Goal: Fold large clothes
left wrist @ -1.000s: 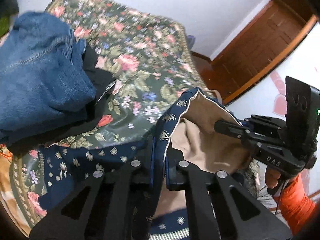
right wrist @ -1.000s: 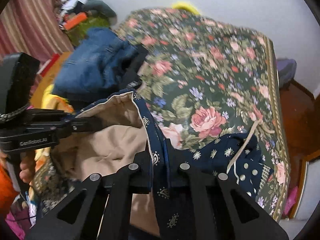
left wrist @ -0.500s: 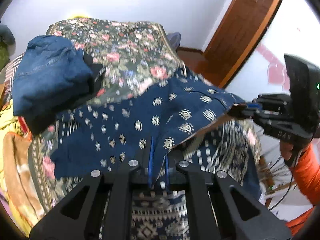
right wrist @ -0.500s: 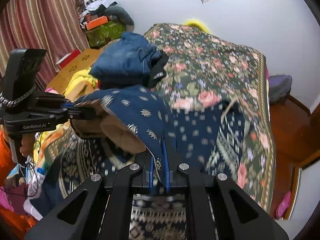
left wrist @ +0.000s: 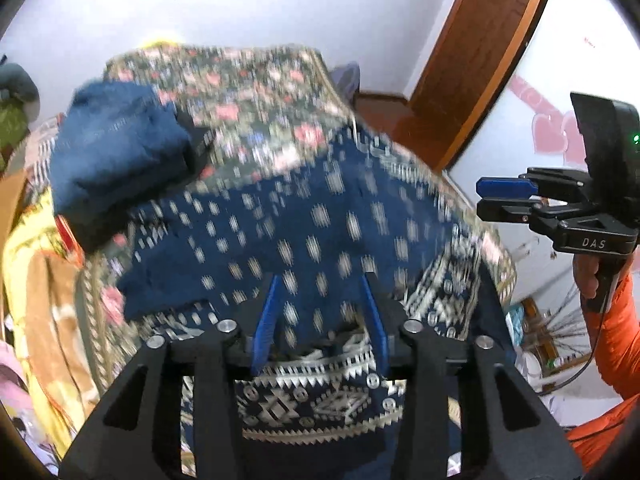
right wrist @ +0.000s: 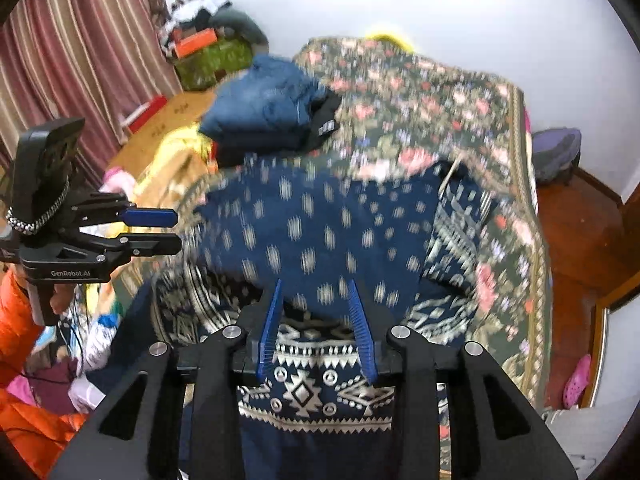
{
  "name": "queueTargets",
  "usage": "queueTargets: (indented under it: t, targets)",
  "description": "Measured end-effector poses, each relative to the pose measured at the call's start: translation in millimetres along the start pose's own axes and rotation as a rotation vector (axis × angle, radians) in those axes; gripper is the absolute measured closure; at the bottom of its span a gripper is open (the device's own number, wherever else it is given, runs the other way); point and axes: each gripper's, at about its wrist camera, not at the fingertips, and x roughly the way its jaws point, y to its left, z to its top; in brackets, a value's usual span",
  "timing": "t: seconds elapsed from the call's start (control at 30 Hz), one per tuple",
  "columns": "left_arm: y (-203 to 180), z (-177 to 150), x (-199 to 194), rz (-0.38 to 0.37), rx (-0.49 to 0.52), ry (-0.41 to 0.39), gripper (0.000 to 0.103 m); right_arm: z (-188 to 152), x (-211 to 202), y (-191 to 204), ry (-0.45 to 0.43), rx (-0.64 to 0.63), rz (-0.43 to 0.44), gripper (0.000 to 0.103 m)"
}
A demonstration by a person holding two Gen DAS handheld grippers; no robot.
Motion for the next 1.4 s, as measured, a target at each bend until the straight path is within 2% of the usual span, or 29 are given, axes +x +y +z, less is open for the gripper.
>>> queueTargets:
  t: [0.03, 0.1, 0.2, 0.3, 0.43, 0.53, 0.63, 0.7, 0.8, 0.87, 1.0, 1.1, 1.23, 1.33, 1.4]
  targets:
    - [1.5, 5.7, -4.7, 0.015, 0.001, -0.026, 0.052, 5.7, -3.5, -1.2, -0.027, 0.0, -0.011, 0.064]
    - [6.6, 18.8, -9.4, 0.05, -0.009, -0.07, 0.049, 15.0, -4.9, -2.2, -0.069, 0.004, -0.046, 0.056]
    - [19.9, 37.4, -1.3, 0.074, -0.047, -0.083, 0.049, 28.0, 4.4, -6.3, -0.089, 0.015, -0.072, 0.055]
    - [31.4, 44.5, 21.1, 0.085, -0.097, -0.062, 0.049, 34.3, 27.4, -11.6, -0.066, 0.041, -0.106, 0.055]
    - [37.4, 31.0, 64.0, 0.081, -0.135, 0.015, 0.049, 23.9, 69.3, -17.8, 0.03, 0.073, -0.094, 0.055]
    - [36.6, 12.2, 96.0, 0.115, -0.128, 0.084, 0.049, 4.5, 95.7, -21.5, 0.113, 0.089, -0.094, 0.055]
    - [36.4, -9.7, 124.3, 0.144, -0.123, 0.156, 0.049, -11.8, 110.2, -26.8, 0.177, 0.109, -0.079, 0.055]
    - [37.4, -18.7, 134.2, 0.151, -0.125, 0.184, 0.049, -16.6, 108.8, -29.7, 0.18, 0.113, -0.068, 0.055]
    - [38.5, -18.1, 125.5, 0.145, -0.116, 0.164, 0.049, -11.2, 92.8, -34.7, 0.156, 0.121, -0.059, 0.055]
    - [42.2, -11.5, 112.0, 0.147, -0.118, 0.131, 0.049, -4.0, 77.3, -40.2, 0.109, 0.126, -0.067, 0.055]
    - [61.3, 6.1, 75.6, 0.192, -0.143, 0.028, 0.049, 11.1, 46.7, -56.1, 0.01, 0.155, -0.105, 0.055]
    - [89.3, 17.6, 50.3, 0.247, -0.195, -0.046, 0.049, 21.1, 28.6, -74.3, -0.053, 0.195, -0.135, 0.055]
    - [137.7, 17.7, 35.6, 0.298, -0.304, -0.077, 0.048, 25.6, 21.7, -102.5, -0.094, 0.268, -0.18, 0.049]
    - [176.8, 4.4, 38.7, 0.286, -0.426, -0.071, 0.048, 22.3, 26.0, -126.1, -0.09, 0.344, -0.177, 0.048]
    - [203.9, -13.5, 49.7, 0.276, -0.536, -0.041, 0.048, 16.3, 34.8, -143.2, -0.067, 0.401, -0.171, 0.048]
